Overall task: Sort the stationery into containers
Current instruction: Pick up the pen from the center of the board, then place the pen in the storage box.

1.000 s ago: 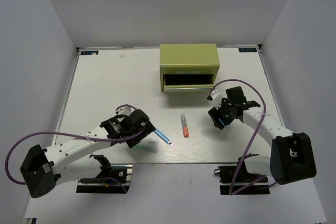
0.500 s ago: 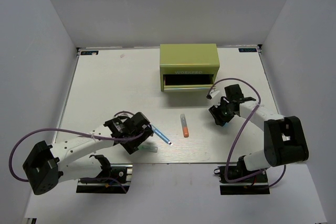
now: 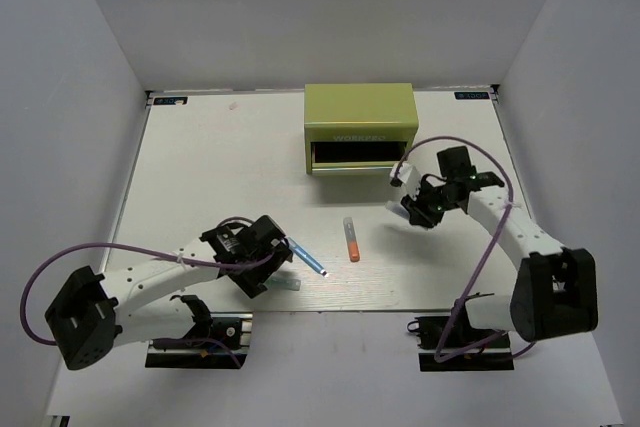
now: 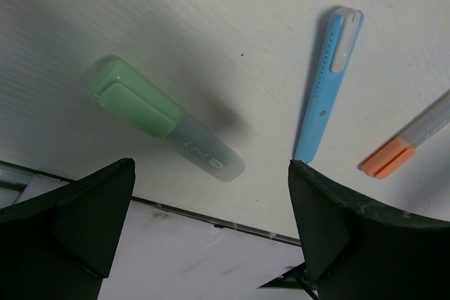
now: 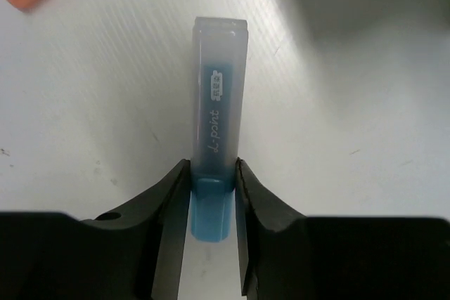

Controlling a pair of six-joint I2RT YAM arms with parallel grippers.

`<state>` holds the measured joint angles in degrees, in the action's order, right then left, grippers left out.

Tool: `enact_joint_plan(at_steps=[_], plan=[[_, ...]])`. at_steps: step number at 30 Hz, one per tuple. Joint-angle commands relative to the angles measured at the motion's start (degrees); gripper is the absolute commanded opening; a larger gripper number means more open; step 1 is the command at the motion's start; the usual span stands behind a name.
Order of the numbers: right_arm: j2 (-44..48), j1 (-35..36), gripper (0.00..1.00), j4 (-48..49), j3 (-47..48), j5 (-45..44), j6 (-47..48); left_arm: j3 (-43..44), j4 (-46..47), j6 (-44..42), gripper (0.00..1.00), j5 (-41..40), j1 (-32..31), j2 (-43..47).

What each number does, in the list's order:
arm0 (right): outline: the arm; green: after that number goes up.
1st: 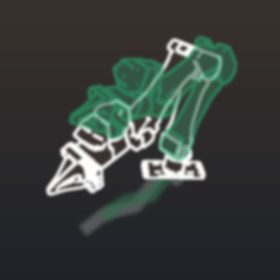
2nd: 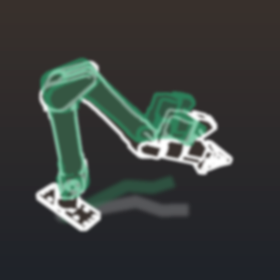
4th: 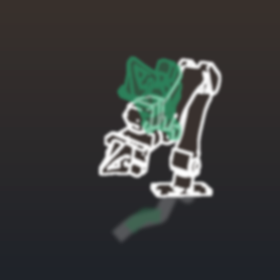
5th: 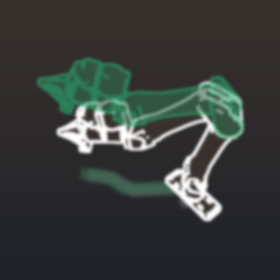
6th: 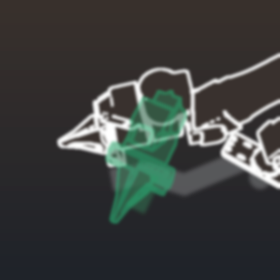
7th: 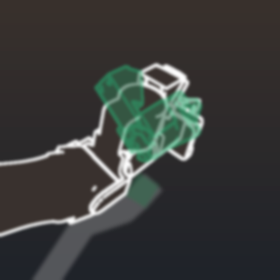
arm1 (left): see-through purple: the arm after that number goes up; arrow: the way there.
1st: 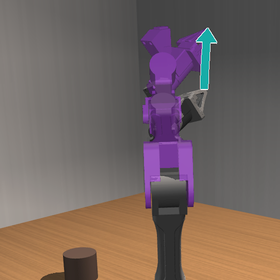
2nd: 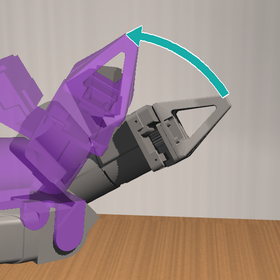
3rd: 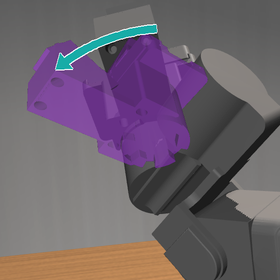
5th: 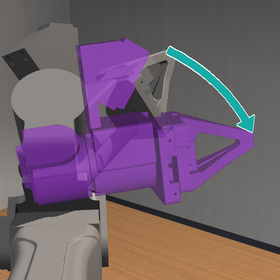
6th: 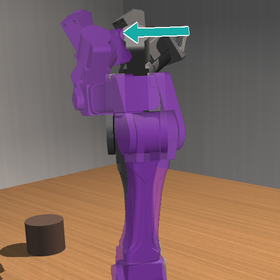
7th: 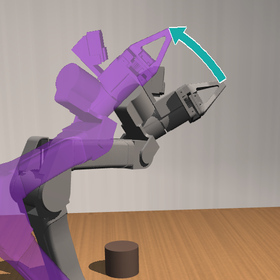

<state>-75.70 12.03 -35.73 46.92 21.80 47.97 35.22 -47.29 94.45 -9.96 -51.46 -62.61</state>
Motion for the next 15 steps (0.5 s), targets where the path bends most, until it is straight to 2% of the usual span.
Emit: enact_joint_plan(at_steps=[1, 2, 6, 8, 11, 15], plan=[[4.16, 0.19, 0.13, -9.88, 9.49, 9.92, 12.85, 1.06, 0.89, 4.68, 1.00, 1.61, 0.31, -1.90], [4.42, 0.53, 0.13, -10.76, 14.38, 10.36, 13.81, 1.08, 0.27, 5.38, 1.00, 2.13, 0.31, -2.69], [2.67, 1.06, 0.13, -13.67, 24.34, 13.44, 18.12, 3.97, -0.35, 6.00, 1.00, 2.66, 0.31, -6.47], [0.74, 2.12, 0.13, -13.15, 26.55, 12.30, 18.48, 4.59, -0.87, 6.53, 1.00, 2.66, 0.31, -7.00], [-4.09, 3.43, 0.13, -8.86, 33.48, 9.67, 18.30, 4.59, -0.88, 8.36, 1.00, 3.19, 0.31, -7.62], [-8.49, 5.19, 0.14, -2.08, 34.91, 4.58, 18.22, 2.14, 1.14, 11.54, 1.00, 3.72, 0.31, -6.21]])
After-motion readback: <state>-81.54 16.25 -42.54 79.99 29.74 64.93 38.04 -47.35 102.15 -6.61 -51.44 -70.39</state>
